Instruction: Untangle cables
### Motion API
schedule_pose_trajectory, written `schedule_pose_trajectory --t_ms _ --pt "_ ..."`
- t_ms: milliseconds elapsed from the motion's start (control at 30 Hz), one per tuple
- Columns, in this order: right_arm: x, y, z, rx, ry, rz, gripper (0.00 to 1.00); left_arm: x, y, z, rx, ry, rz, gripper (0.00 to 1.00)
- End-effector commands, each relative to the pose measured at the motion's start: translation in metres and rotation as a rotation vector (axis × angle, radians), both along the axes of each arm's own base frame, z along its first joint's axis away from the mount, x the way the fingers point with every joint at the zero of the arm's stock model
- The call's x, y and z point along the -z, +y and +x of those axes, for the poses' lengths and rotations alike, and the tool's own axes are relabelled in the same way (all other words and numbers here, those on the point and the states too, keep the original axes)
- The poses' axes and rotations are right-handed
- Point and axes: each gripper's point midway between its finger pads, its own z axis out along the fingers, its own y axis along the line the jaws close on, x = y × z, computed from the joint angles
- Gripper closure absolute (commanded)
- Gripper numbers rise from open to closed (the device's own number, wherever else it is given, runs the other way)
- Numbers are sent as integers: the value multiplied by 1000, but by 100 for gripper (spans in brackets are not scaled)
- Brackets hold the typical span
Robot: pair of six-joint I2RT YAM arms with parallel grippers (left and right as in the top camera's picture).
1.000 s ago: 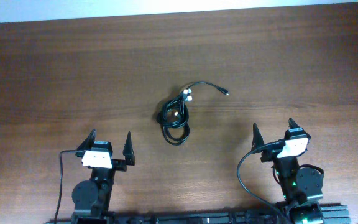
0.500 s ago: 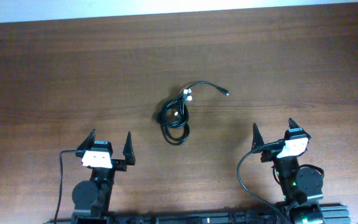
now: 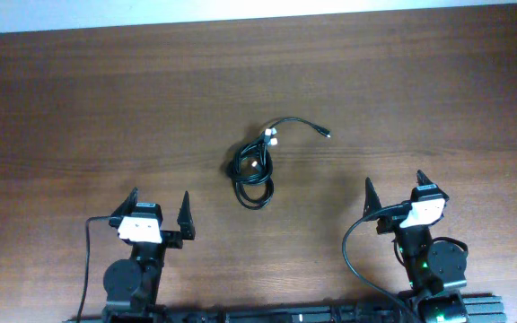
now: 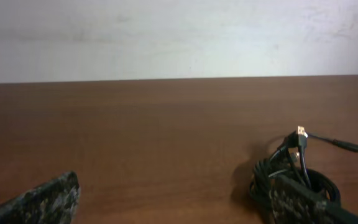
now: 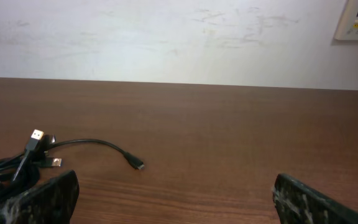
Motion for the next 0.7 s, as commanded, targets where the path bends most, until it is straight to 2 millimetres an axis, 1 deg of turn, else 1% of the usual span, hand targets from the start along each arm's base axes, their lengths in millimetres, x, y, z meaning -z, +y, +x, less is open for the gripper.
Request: schedule_pose_trajectory --t_ms 0,200,333,433,533,667 --pt "2 0 0 3 4 -8 2 -12 1 -2 0 2 7 1" --pt "2 0 0 3 4 -8 2 -17 0 6 0 93 16 1" --pt "2 0 0 3 4 -8 2 -22 -3 22 6 199 21 1" --pt "2 0 0 3 4 -8 1 -18 -6 33 19 323 26 1" --pt "2 0 0 3 4 -8 2 -14 -16 49 62 485 23 1" --pt "2 0 0 3 4 -8 2 -7 -28 62 116 696 9 1"
